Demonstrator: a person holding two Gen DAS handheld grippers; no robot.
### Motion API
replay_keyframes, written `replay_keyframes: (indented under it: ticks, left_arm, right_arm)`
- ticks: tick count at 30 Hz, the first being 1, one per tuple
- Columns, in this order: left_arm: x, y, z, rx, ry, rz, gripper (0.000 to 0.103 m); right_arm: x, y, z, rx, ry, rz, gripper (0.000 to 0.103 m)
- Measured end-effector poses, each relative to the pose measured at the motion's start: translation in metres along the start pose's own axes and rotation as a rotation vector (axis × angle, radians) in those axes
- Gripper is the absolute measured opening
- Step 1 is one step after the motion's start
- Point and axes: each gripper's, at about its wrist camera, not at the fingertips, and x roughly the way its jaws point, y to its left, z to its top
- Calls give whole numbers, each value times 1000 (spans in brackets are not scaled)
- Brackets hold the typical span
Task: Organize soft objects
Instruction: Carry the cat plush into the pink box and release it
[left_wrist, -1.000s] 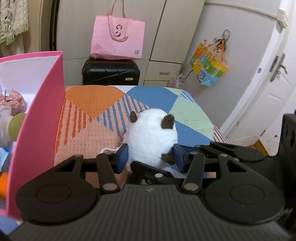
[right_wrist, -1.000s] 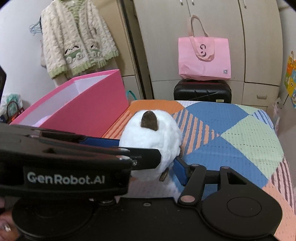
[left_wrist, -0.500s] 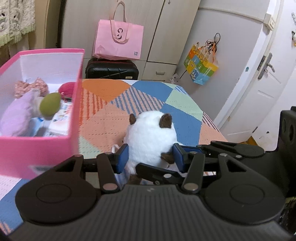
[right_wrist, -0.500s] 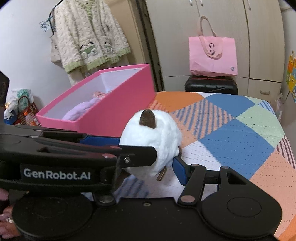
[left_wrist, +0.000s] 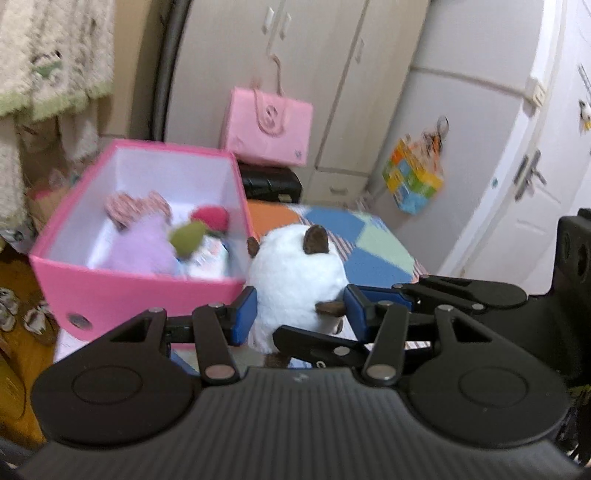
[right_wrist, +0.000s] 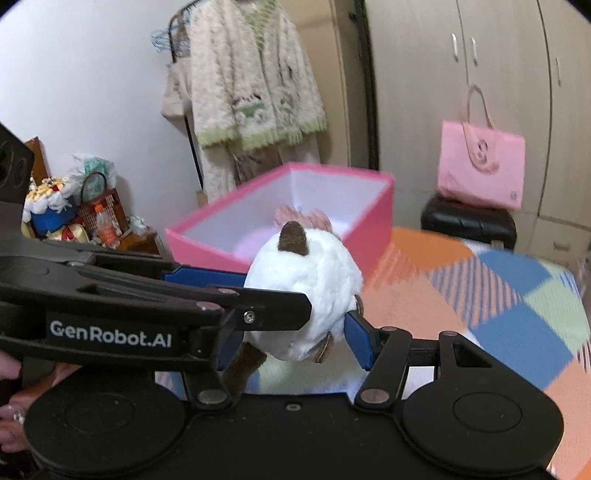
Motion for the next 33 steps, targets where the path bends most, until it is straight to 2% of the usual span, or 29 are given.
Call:
replay_keyframes:
  ticks: [6, 9, 12, 17, 25, 33]
  left_arm:
    - [-24, 18, 37, 30, -104, 68, 49]
    - [-21, 33, 56, 22, -132, 96, 49]
    - [-7, 54, 71, -15, -139, 90, 49]
    - [40, 81, 91, -67, -119, 103, 49]
    - [103, 112, 102, -152, -17, 110, 49]
    - [131, 117, 105, -157, 59, 146, 50]
  right_arm:
    - [13, 23, 45, -65, -80, 27, 65]
    - [30, 25, 67, -66, -108, 55, 66]
    - [55, 21, 80, -65, -138, 53, 66]
    - [102, -4, 98, -34, -95, 69, 66]
    - [157, -34, 106, -33, 31, 51, 66]
    - [187, -46, 106, -48, 105, 25, 67]
